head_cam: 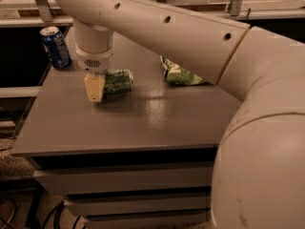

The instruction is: Place green can upright

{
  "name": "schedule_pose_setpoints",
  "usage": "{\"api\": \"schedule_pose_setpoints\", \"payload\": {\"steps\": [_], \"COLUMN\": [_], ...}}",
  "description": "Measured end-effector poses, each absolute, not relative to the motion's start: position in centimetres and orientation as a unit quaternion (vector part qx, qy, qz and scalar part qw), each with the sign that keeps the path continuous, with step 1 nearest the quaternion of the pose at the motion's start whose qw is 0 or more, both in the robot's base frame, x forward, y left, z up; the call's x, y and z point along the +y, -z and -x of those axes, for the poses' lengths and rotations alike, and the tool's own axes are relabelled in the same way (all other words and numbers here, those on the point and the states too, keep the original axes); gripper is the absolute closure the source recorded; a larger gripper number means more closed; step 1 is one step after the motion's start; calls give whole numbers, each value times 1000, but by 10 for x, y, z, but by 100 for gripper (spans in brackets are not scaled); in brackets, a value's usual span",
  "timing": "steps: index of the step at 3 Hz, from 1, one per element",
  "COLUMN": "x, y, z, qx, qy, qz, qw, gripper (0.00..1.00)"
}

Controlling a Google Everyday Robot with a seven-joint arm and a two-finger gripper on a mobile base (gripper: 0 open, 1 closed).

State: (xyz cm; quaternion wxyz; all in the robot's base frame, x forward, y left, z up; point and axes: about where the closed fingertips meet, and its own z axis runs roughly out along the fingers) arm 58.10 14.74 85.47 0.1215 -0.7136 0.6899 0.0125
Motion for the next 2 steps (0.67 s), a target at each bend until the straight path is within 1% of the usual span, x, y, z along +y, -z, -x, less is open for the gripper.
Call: {"api": "schedule_pose_setpoints", "payload": {"steps": [2], "x": [143], "y": [-887], "z": [-598], "qx": [683], "qy": [-15], "qz": [712], "qw": [160], "gripper": [100]}}
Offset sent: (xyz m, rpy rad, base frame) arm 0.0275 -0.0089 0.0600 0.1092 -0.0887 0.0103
